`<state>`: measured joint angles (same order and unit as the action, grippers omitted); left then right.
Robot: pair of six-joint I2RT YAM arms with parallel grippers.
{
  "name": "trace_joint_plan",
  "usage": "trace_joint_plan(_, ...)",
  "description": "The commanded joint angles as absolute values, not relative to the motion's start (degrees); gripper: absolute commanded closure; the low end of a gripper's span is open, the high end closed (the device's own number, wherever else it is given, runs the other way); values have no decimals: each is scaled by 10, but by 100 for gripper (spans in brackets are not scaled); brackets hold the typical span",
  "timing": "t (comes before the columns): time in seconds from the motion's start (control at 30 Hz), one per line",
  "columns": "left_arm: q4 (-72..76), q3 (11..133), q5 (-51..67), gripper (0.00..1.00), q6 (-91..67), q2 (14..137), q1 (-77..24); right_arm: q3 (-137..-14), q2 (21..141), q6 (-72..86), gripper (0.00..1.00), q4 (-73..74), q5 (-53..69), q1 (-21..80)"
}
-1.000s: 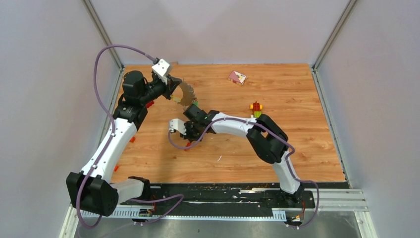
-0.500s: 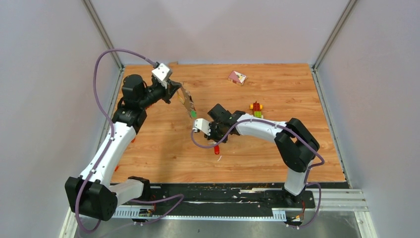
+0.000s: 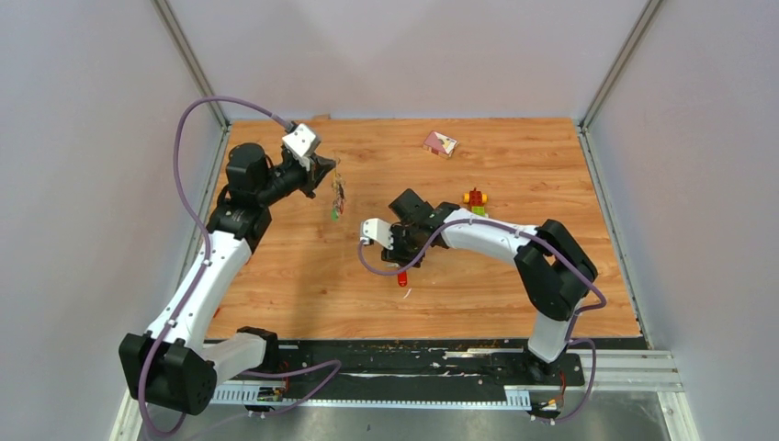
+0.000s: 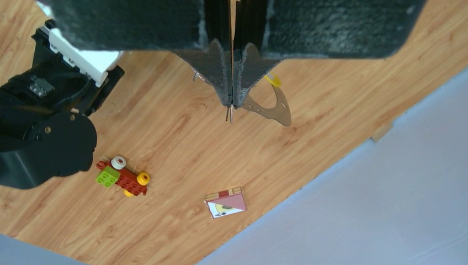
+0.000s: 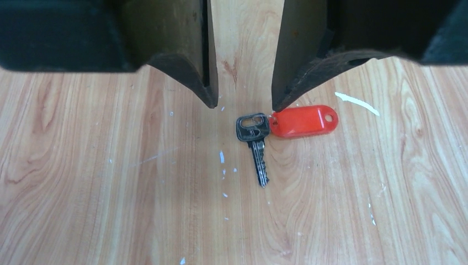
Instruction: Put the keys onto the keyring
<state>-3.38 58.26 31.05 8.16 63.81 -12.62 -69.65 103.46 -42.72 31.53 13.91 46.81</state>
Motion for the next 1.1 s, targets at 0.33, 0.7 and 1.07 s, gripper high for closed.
trace_joint_plan(0.33,-13,566,318,100,86,609,-123,-732,1019,-186,41,323,200,434)
trace_joint_plan(0.7,-5,559,320,100,76,607,-123,-727,1058,-105,43,300,171,439)
trace_joint_plan(1.07,-3,555,324,100,66,608,-123,-729,1080,-98,56,299,158,449)
